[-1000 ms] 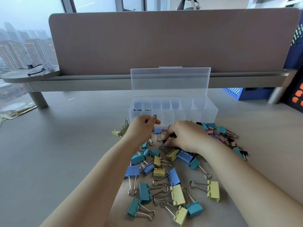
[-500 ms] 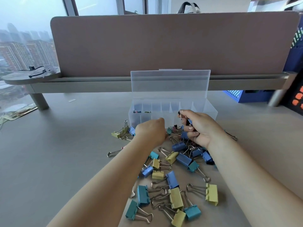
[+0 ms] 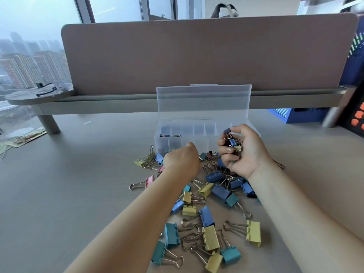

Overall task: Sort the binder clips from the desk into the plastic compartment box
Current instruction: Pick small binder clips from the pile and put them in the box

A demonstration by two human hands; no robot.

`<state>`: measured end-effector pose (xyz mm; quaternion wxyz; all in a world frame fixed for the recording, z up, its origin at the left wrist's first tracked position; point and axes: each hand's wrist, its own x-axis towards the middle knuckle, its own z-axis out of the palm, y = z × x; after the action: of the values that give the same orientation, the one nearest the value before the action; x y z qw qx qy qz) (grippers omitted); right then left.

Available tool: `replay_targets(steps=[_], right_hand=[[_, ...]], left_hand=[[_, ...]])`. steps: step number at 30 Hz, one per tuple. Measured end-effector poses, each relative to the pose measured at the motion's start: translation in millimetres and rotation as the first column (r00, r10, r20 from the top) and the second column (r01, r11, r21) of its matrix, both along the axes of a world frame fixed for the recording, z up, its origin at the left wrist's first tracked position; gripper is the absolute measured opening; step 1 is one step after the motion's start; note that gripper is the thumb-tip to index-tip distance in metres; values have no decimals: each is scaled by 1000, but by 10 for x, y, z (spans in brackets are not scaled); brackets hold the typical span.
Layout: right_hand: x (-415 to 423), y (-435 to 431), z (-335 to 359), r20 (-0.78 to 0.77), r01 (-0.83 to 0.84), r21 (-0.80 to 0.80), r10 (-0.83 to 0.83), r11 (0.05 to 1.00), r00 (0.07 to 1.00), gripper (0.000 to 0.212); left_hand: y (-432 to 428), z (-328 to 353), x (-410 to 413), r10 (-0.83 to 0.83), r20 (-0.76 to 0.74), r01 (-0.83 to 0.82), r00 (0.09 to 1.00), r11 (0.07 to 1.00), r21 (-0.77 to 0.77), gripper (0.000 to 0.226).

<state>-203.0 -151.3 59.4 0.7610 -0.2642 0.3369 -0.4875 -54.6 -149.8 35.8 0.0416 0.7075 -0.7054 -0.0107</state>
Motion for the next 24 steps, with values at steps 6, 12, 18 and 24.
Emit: replay_targets(steps=[6, 12, 18, 24], right_hand=[[-12, 20, -9, 0, 13, -13, -13, 1000, 1000, 30], [14, 19, 13, -56, 19, 12, -18, 1000, 998, 30], [66, 39, 99, -13, 13, 67, -12, 998, 1000, 28], [298, -136, 208, 97, 59, 139, -73, 988, 993, 27]], left_hand=[[-32, 49, -4, -1, 30, 0, 1000, 999, 36, 16], [-53, 108, 109, -26, -334, 49, 942, 997, 59, 23], [8, 400, 490, 437, -879, 328, -192, 872, 362, 24], [-93, 492, 740, 471, -594, 387, -651, 880, 274, 5]])
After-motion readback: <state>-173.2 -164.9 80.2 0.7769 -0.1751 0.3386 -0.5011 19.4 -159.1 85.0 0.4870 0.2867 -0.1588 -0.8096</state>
